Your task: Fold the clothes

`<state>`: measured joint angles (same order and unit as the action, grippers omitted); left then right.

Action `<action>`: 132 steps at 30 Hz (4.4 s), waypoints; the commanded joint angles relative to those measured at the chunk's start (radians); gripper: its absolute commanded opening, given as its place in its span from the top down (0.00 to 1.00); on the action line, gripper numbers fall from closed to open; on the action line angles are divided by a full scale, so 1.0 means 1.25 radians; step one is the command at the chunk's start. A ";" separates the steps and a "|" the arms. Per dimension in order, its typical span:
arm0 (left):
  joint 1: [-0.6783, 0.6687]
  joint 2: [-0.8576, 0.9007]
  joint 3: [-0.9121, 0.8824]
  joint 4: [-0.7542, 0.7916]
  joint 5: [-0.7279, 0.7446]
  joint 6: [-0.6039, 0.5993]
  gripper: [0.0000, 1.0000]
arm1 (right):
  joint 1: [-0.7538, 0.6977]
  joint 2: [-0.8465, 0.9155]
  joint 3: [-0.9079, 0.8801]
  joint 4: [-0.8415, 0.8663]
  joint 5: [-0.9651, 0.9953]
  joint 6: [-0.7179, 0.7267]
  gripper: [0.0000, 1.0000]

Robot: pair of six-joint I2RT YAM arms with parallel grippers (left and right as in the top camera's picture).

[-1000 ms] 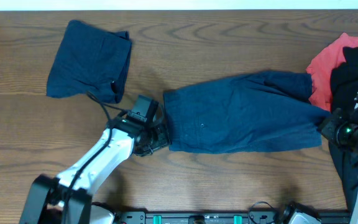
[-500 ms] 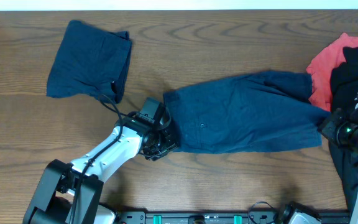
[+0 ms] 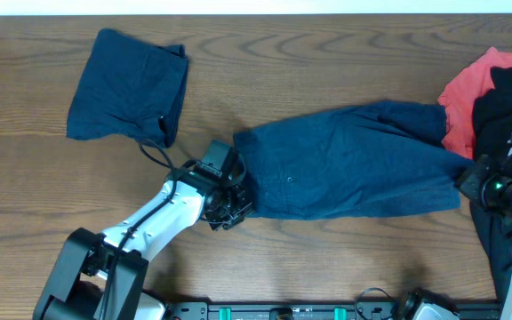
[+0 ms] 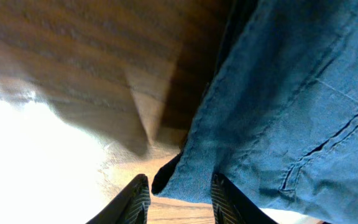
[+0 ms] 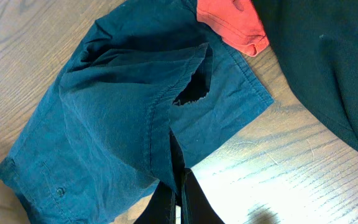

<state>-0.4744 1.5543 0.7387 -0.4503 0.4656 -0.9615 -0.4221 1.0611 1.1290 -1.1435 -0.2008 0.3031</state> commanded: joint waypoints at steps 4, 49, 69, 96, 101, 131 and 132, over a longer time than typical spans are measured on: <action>-0.030 0.006 -0.045 0.038 -0.053 -0.108 0.59 | -0.002 0.000 0.002 0.002 0.017 -0.010 0.99; -0.030 -0.489 0.128 -0.388 -0.387 0.256 0.94 | -0.002 -0.033 0.037 -0.054 0.043 -0.003 0.99; -0.030 -0.345 0.341 -0.455 -0.471 0.384 0.94 | 0.024 0.046 0.254 0.051 -0.023 0.057 0.99; 0.245 -0.002 0.463 -0.209 -0.246 0.549 0.15 | 0.035 0.554 0.249 0.403 -0.103 0.002 0.15; 0.207 0.001 0.448 -0.361 -0.211 0.560 0.16 | 0.027 0.553 0.248 0.182 -0.096 0.001 0.28; 0.031 0.260 0.261 -0.005 -0.020 0.748 0.73 | 0.109 0.553 0.096 0.092 -0.049 -0.074 0.64; 0.031 0.259 0.262 -0.005 -0.009 0.748 0.73 | 0.109 0.553 0.091 0.098 -0.049 -0.072 0.64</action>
<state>-0.4297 1.8637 1.0664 -0.4595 0.4095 -0.0364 -0.2886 1.7790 1.2621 -1.0309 -0.2714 0.2222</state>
